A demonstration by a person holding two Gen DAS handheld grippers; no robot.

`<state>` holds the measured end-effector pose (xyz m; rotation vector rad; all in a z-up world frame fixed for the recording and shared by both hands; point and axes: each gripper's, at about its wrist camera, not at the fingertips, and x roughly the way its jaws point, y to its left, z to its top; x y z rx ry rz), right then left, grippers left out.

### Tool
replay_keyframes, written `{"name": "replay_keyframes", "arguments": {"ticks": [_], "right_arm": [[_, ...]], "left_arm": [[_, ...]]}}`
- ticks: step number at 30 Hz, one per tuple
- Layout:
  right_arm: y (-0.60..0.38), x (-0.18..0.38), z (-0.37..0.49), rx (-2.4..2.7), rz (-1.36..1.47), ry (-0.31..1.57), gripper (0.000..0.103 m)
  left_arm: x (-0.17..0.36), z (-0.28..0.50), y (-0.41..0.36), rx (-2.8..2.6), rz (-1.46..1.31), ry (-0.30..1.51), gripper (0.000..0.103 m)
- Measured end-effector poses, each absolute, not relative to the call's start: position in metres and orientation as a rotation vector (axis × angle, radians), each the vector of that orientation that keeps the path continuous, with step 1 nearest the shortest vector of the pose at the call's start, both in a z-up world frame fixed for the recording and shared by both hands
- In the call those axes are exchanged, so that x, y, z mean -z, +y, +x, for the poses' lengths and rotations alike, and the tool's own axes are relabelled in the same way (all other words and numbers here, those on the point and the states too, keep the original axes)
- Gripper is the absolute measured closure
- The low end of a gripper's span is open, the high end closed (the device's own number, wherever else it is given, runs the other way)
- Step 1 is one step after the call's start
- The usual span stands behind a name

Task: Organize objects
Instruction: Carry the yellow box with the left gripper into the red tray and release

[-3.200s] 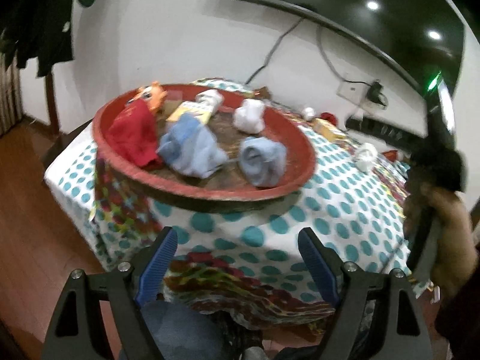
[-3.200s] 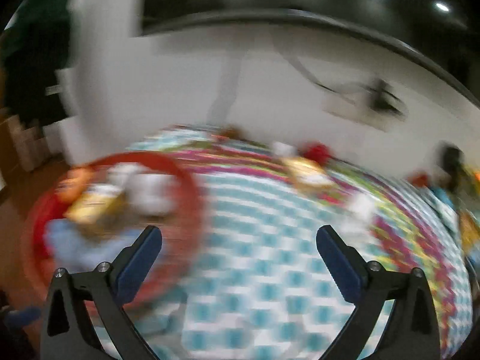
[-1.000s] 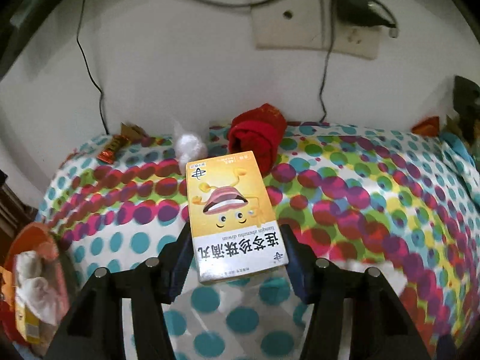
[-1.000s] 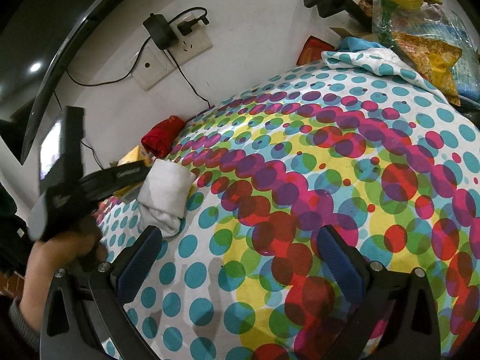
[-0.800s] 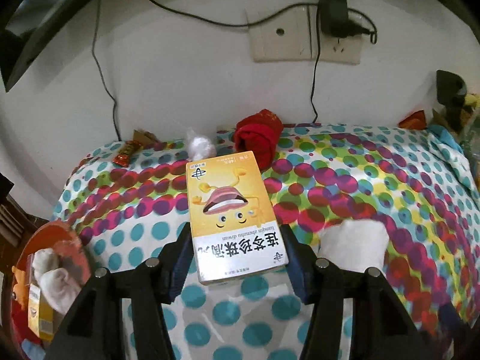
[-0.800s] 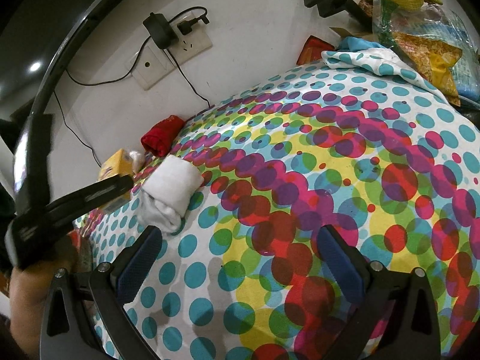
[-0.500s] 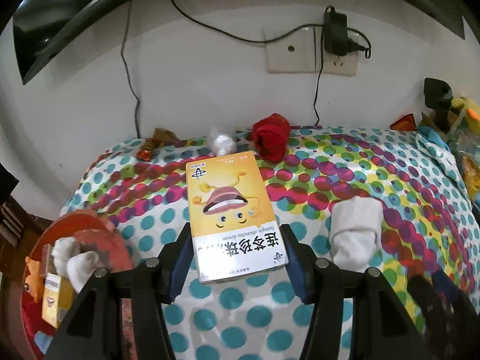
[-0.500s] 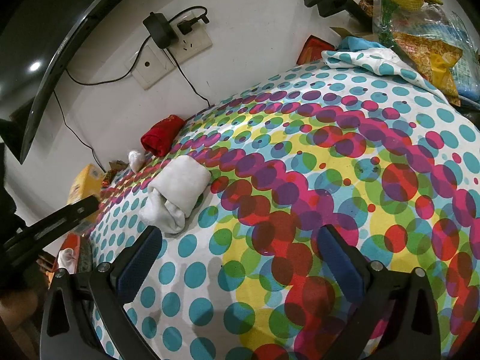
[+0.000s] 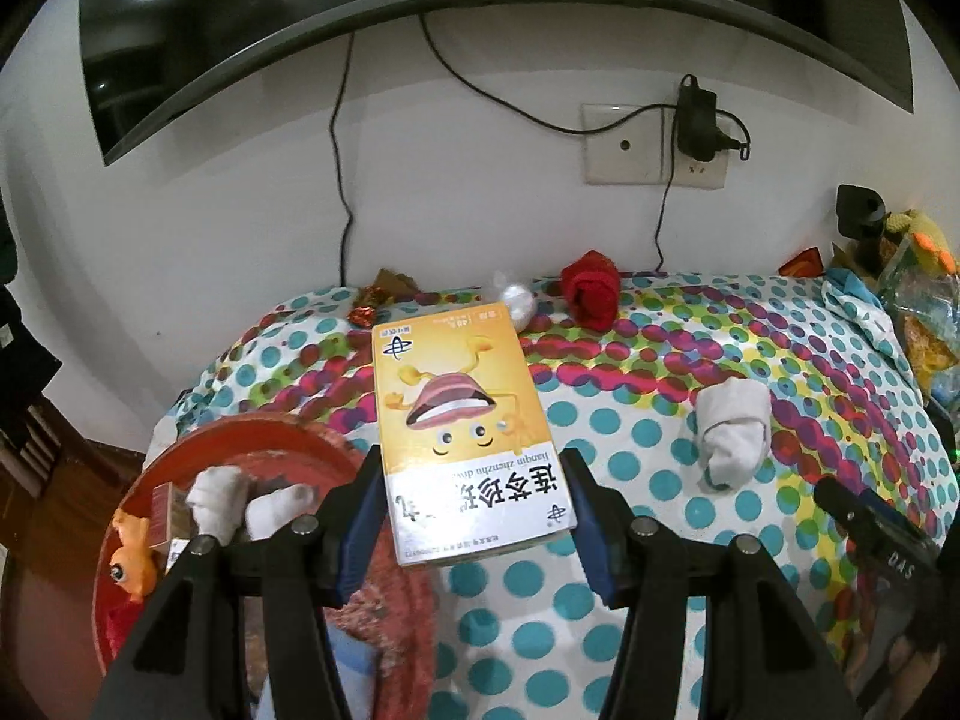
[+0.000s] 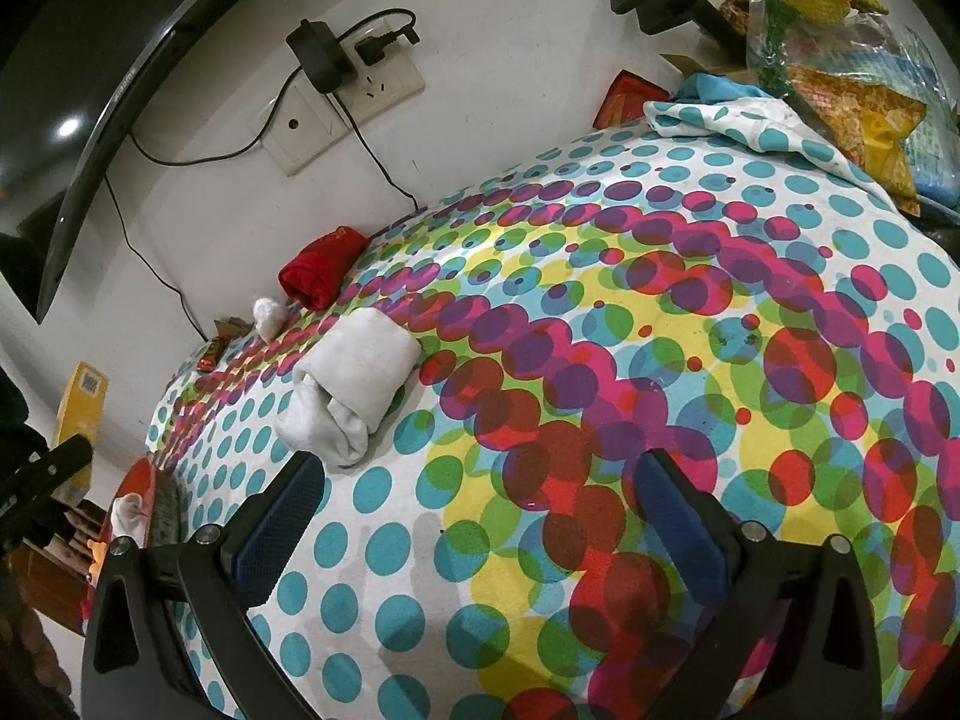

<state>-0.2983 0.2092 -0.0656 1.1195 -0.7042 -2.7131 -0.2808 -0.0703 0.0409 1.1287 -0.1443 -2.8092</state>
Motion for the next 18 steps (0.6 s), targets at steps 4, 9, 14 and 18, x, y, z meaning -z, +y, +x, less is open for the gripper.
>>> {"name": "replay_keyframes", "arguments": {"ticks": [4,9,14,18], "right_arm": [[0.209,0.065,-0.298,2.714,1.120,-0.704,0.000],[0.209,0.065,-0.298,2.712,1.117,-0.709,0.000],[0.208,0.065,-0.298,2.715,1.121,-0.704,0.000],[0.208,0.065,-0.298,2.715,1.121,-0.704,0.000]], "left_arm": [[-0.042,-0.271,-0.082,2.809,1.153,-0.116,0.046],[-0.044,-0.252,-0.102,2.822,1.162,-0.087,0.046],[-0.040,-0.230,-0.136,2.811,1.176,-0.072,0.046],[-0.034,-0.212,-0.173,2.772,1.183,-0.072,0.046]]}}
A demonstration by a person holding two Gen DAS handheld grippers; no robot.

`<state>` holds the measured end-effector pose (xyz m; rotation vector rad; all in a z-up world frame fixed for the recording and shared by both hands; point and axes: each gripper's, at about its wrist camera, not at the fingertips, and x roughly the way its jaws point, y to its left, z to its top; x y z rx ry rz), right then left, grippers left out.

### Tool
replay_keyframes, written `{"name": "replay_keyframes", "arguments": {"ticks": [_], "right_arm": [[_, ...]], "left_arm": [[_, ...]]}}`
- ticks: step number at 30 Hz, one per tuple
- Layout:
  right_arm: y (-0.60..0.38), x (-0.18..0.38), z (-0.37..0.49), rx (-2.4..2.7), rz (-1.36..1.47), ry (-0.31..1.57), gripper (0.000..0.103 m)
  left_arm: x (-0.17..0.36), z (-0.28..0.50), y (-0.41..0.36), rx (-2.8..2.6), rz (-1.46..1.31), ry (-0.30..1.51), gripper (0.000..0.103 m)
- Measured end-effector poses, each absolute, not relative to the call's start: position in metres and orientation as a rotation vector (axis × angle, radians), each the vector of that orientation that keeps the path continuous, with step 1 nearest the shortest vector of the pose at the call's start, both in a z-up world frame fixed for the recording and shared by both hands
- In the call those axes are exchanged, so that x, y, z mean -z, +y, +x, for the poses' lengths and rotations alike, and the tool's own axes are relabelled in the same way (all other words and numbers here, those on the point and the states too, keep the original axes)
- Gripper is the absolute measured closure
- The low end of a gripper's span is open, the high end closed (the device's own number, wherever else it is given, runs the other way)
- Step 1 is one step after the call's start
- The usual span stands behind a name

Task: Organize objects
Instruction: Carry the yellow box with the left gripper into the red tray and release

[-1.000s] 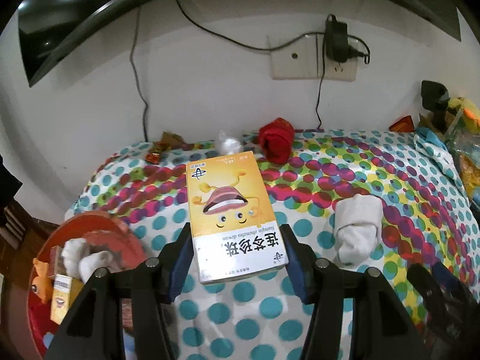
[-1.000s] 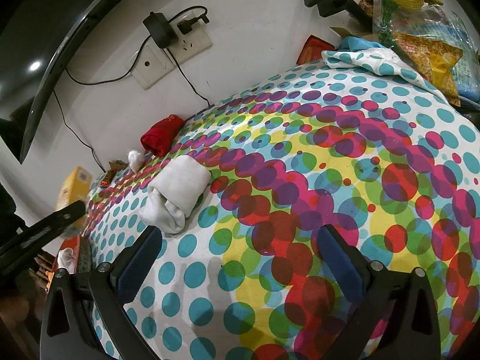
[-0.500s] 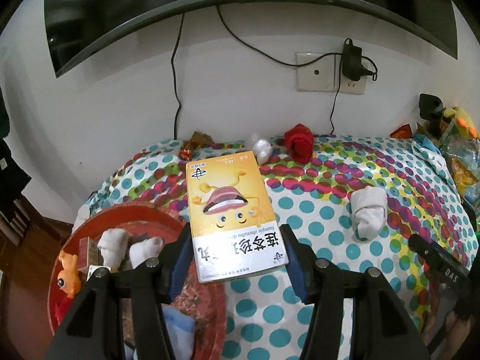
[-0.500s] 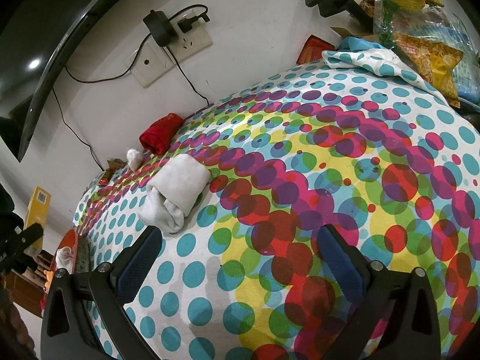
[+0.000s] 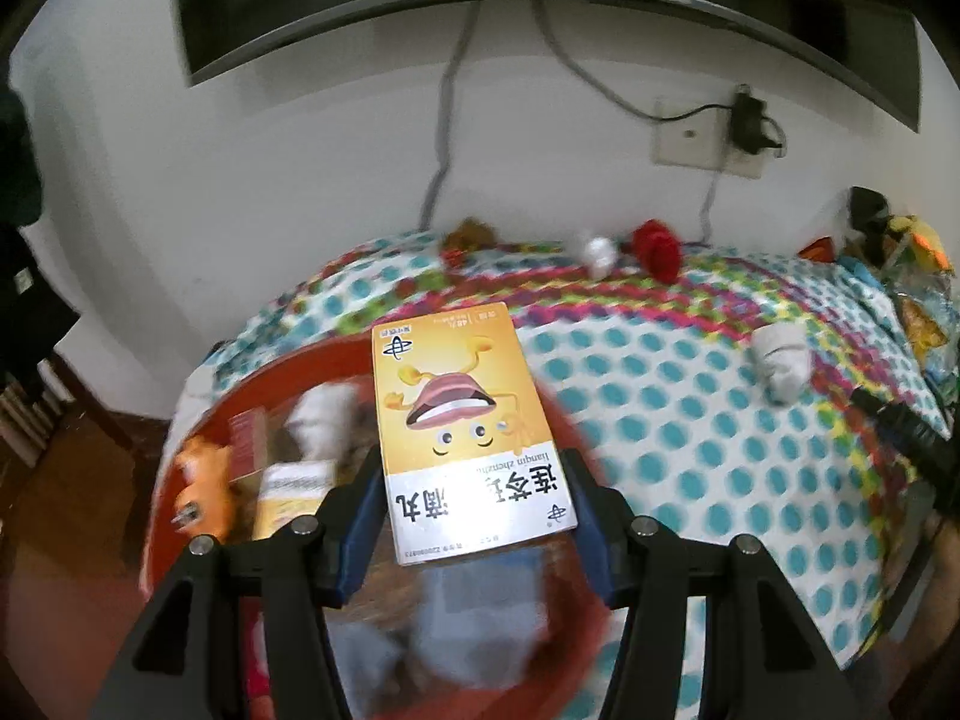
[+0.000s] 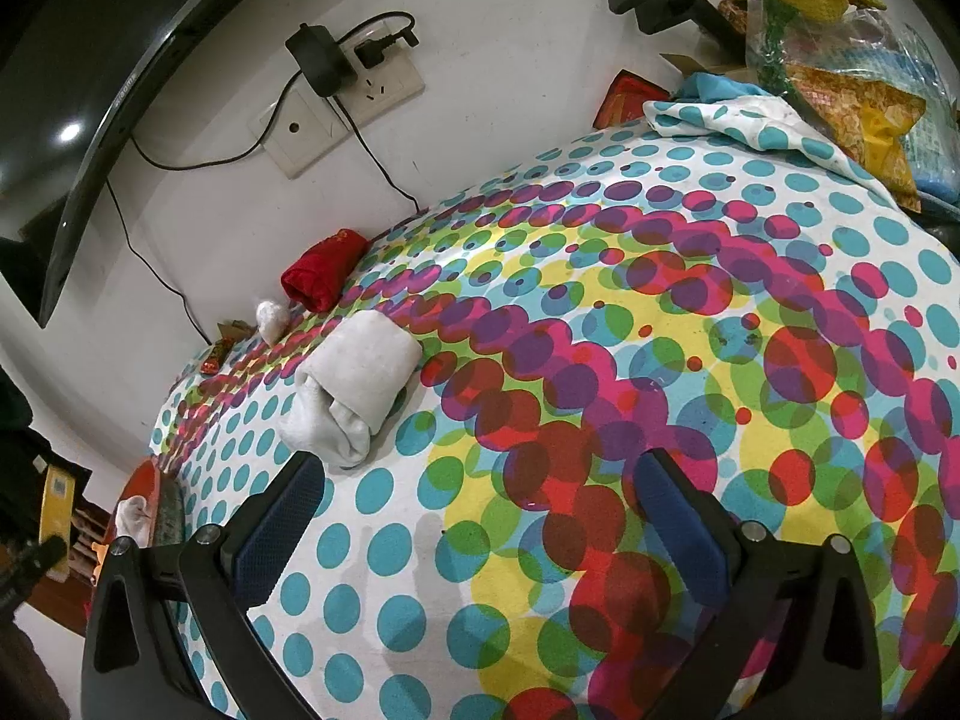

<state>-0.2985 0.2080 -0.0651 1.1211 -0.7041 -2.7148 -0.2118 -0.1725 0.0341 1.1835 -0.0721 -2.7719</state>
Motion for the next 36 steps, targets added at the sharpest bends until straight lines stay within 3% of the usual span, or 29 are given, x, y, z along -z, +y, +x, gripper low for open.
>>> {"name": "replay_keyframes", "arguments": {"ticks": [11,17,23,30,36], "right_arm": [[0.208,0.065,-0.299,2.716,1.123,-0.701,0.000],[0.207,0.065,-0.299,2.715,1.122,-0.704,0.000],[0.207,0.065,-0.299,2.715,1.123,-0.703,0.000],[0.207,0.066,-0.299,2.714,1.122,-0.705,0.000],[0.207,0.066,-0.299,2.715,1.123,-0.703,0.000]], "left_arm": [[-0.037,-0.162,-0.298,2.583,1.165,0.123,0.046],[-0.030,-0.141,-0.324,2.537,1.172,0.168,0.046],[-0.028,-0.147,-0.312,2.584,1.193,0.218,0.046],[-0.016,-0.174,-0.243,2.708,1.266,0.098,0.046],[0.014,-0.205,-0.221,2.683,1.389,0.130,0.046]]}}
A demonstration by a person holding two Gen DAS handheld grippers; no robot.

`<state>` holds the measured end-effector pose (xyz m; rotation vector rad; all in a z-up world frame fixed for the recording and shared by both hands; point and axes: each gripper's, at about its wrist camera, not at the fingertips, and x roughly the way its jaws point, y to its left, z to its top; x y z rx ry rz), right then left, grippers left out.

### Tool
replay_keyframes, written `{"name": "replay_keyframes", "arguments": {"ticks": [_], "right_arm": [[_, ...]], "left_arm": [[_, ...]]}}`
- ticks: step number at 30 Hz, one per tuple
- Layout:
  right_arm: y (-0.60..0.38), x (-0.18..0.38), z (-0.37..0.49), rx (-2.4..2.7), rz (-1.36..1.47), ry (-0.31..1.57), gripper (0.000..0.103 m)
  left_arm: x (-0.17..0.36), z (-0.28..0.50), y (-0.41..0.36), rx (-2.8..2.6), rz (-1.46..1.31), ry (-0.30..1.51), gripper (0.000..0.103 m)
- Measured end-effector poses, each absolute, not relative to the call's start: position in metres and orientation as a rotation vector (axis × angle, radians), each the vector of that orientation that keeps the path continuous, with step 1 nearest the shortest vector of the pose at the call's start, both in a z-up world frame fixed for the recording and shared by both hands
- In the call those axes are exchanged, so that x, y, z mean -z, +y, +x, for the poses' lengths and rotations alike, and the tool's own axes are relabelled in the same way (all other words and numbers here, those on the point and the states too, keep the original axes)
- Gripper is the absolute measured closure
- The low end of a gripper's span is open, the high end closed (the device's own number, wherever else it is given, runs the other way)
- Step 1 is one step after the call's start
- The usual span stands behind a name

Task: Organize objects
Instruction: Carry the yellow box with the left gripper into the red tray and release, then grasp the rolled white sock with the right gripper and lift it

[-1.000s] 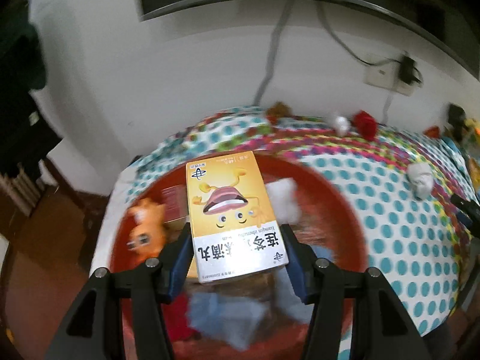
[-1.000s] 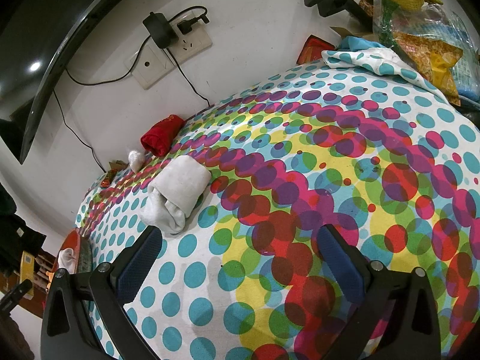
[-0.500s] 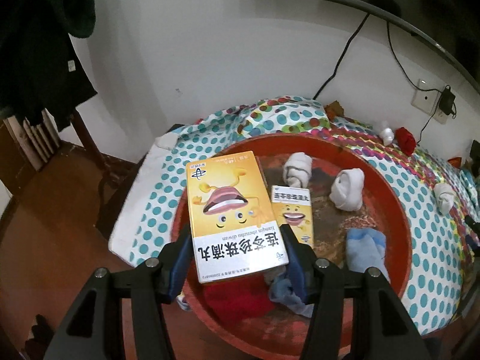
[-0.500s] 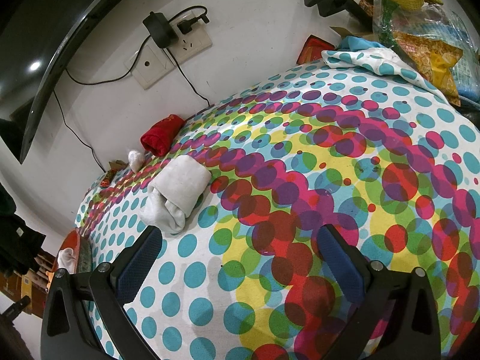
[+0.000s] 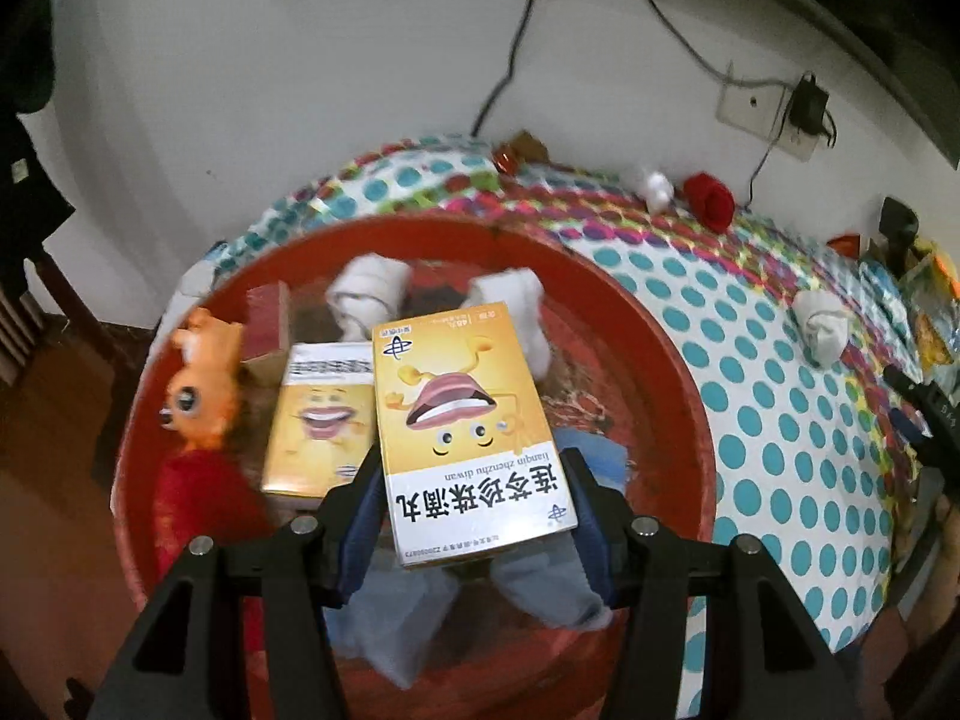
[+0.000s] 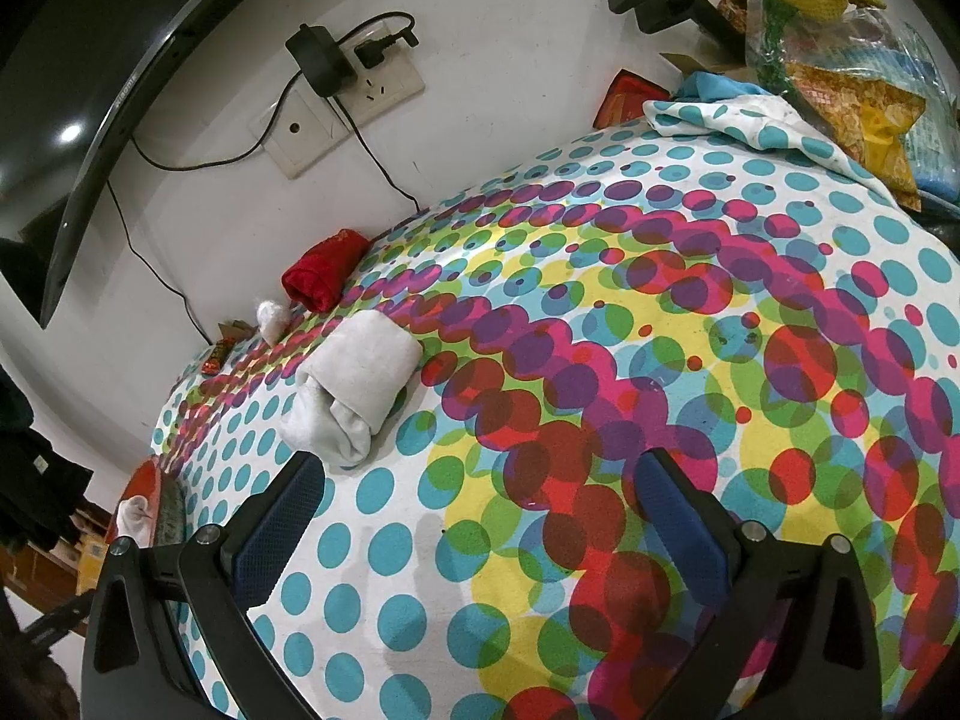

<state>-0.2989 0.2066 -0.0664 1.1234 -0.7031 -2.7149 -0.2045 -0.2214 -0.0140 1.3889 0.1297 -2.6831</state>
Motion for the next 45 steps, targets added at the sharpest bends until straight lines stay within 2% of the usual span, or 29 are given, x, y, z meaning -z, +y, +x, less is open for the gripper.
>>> {"name": "replay_keyframes", "arguments": {"ticks": [3,15,17,20,26,32,34,37,41,43,45], "right_arm": [[0.207,0.067,-0.299,2.717,1.127,-0.696,0.000],[0.207,0.067,-0.299,2.716,1.127,-0.698,0.000],[0.206,0.067,-0.299,2.716,1.126,-0.699,0.000],[0.206,0.067,-0.299,2.717,1.129,-0.694,0.000],[0.206,0.067,-0.299,2.717,1.129,-0.695,0.000],[0.206,0.067,-0.299,2.716,1.128,-0.697,0.000],[0.206,0.067,-0.299,2.715,1.127,-0.700,0.000],[0.206,0.067,-0.299,2.718,1.132,-0.692,0.000],[0.206,0.067,-0.299,2.717,1.130,-0.694,0.000],[0.203,0.067,-0.301,2.733,1.153,-0.657,0.000],[0.195,0.066,-0.303,2.764,1.202,-0.571,0.000]], "left_arm": [[0.023,-0.217,-0.211,2.658,1.429,0.059,0.046],[0.049,-0.269,-0.219,2.557,1.479,0.057,0.048],[0.053,-0.267,-0.220,2.552,1.491,0.090,0.049],[0.055,-0.257,-0.213,2.561,1.486,0.016,0.050],[0.055,-0.237,-0.210,2.588,1.484,0.014,0.050],[0.056,-0.237,-0.215,2.635,1.482,0.082,0.048],[0.052,-0.233,-0.221,2.677,1.446,0.180,0.043],[0.037,-0.220,-0.229,2.750,1.339,0.276,0.043],[-0.001,-0.164,-0.238,2.867,0.994,0.389,0.038],[-0.012,-0.129,-0.233,2.893,0.854,0.389,0.027],[-0.014,-0.092,-0.221,2.914,0.762,0.323,0.025]]}}
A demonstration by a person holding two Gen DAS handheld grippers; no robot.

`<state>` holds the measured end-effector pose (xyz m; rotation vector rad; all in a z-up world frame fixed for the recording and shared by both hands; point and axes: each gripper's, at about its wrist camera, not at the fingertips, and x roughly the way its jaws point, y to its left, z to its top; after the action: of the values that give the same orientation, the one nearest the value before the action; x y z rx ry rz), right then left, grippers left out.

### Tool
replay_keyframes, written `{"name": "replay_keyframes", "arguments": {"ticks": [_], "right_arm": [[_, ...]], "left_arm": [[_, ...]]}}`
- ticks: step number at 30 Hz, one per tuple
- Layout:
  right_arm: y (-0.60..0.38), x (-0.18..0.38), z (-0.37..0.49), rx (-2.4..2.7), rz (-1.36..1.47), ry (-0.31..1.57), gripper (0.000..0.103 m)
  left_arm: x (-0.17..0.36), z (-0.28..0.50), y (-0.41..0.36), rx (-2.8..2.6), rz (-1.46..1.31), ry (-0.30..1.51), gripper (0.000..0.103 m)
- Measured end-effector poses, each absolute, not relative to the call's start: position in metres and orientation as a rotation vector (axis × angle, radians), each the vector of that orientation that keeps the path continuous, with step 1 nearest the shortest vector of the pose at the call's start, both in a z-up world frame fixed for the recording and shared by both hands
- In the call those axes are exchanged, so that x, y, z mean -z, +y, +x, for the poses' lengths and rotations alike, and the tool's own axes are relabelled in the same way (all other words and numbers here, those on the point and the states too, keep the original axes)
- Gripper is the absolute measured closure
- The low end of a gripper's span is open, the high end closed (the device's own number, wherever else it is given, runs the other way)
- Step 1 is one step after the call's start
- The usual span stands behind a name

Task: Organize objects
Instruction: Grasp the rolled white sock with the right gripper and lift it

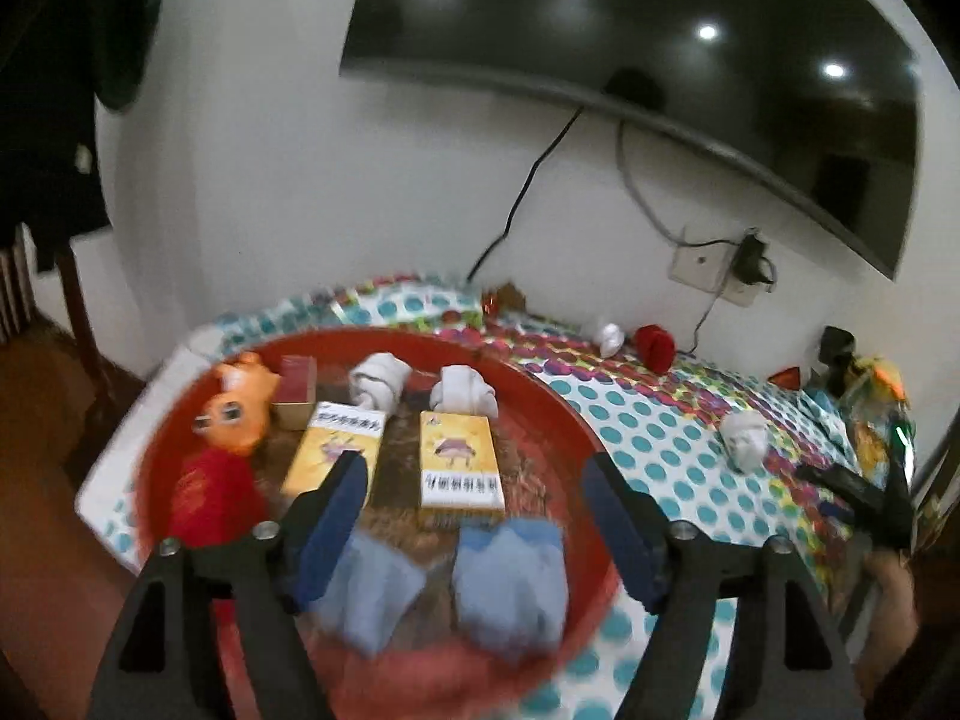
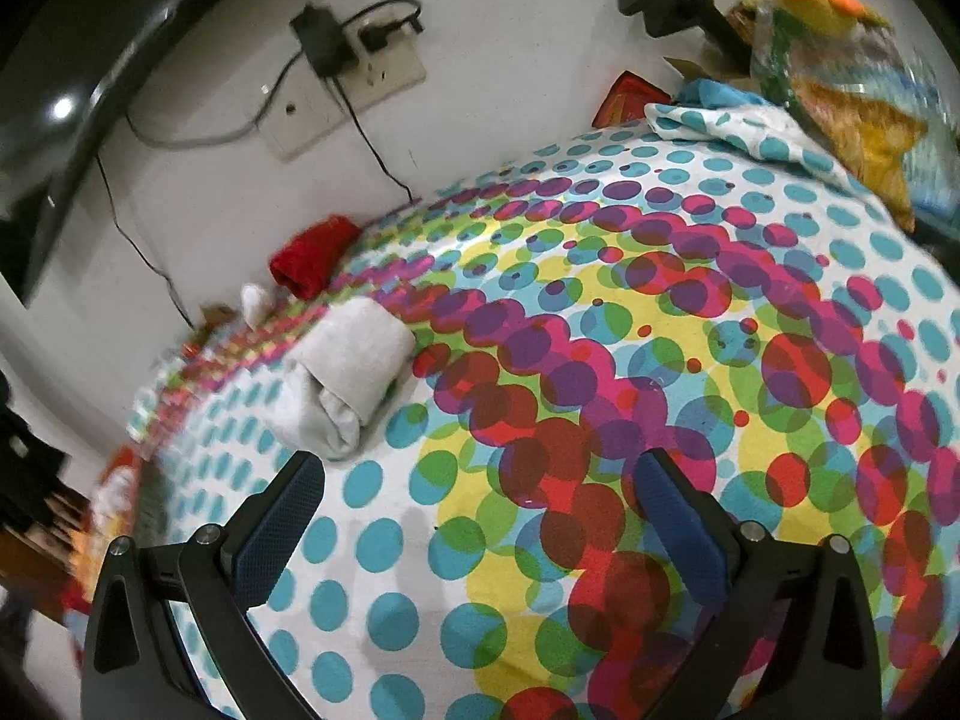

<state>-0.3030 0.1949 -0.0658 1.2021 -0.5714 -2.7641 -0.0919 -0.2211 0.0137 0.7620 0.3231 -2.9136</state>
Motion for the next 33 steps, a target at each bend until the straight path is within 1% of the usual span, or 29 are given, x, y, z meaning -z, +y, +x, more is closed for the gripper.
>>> {"name": "replay_keyframes", "arguments": {"ticks": [2,5,9,12,14,16,17,18,21,22,24,27,29,32,33], "right_arm": [[0.184,0.064,-0.303,2.767,1.217,-0.490,0.000],[0.165,0.060,-0.304,2.777,1.195,-0.418,0.000],[0.137,0.051,-0.317,2.821,1.206,-0.291,0.000],[0.119,0.047,-0.334,2.840,1.224,-0.222,0.000],[0.108,0.050,-0.347,2.848,1.263,-0.159,0.002],[0.101,0.053,-0.356,2.846,1.288,-0.129,0.020],[0.099,0.056,-0.361,2.841,1.315,-0.109,0.040],[0.097,0.059,-0.365,2.832,1.341,-0.106,0.053],[0.092,0.064,-0.368,2.822,1.361,-0.104,0.061],[0.092,0.065,-0.367,2.830,1.359,-0.093,0.062],[0.092,0.065,-0.366,2.839,1.358,-0.084,0.071],[0.090,0.064,-0.363,2.840,1.362,-0.040,0.077],[0.088,0.060,-0.361,2.852,1.353,-0.005,0.078],[0.087,0.051,-0.353,2.852,1.330,-0.001,0.078],[0.083,0.045,-0.348,2.855,1.306,0.031,0.078]], "left_arm": [[-0.005,-0.065,-0.210,2.919,0.739,0.260,0.024],[0.014,-0.043,-0.202,2.917,0.784,0.275,0.024],[0.038,-0.040,-0.193,2.918,0.864,0.295,0.024],[0.042,-0.040,-0.192,2.935,0.883,0.301,0.024],[0.043,-0.042,-0.192,2.942,0.891,0.308,0.024],[0.045,-0.043,-0.191,2.940,0.912,0.298,0.024],[0.045,-0.044,-0.190,2.944,0.915,0.296,0.024],[0.045,-0.044,-0.188,2.951,0.919,0.291,0.024],[0.045,-0.044,-0.183,2.965,0.935,0.257,0.024],[0.045,-0.044,-0.181,2.969,0.938,0.254,0.024],[0.045,-0.044,-0.178,2.976,0.936,0.242,0.024],[0.046,-0.043,-0.176,2.972,0.950,0.228,0.024],[0.046,-0.042,-0.175,2.973,0.945,0.231,0.024],[0.045,-0.041,-0.172,2.972,0.942,0.204,0.024],[0.044,-0.040,-0.171,2.972,0.943,0.202,0.024]]}}
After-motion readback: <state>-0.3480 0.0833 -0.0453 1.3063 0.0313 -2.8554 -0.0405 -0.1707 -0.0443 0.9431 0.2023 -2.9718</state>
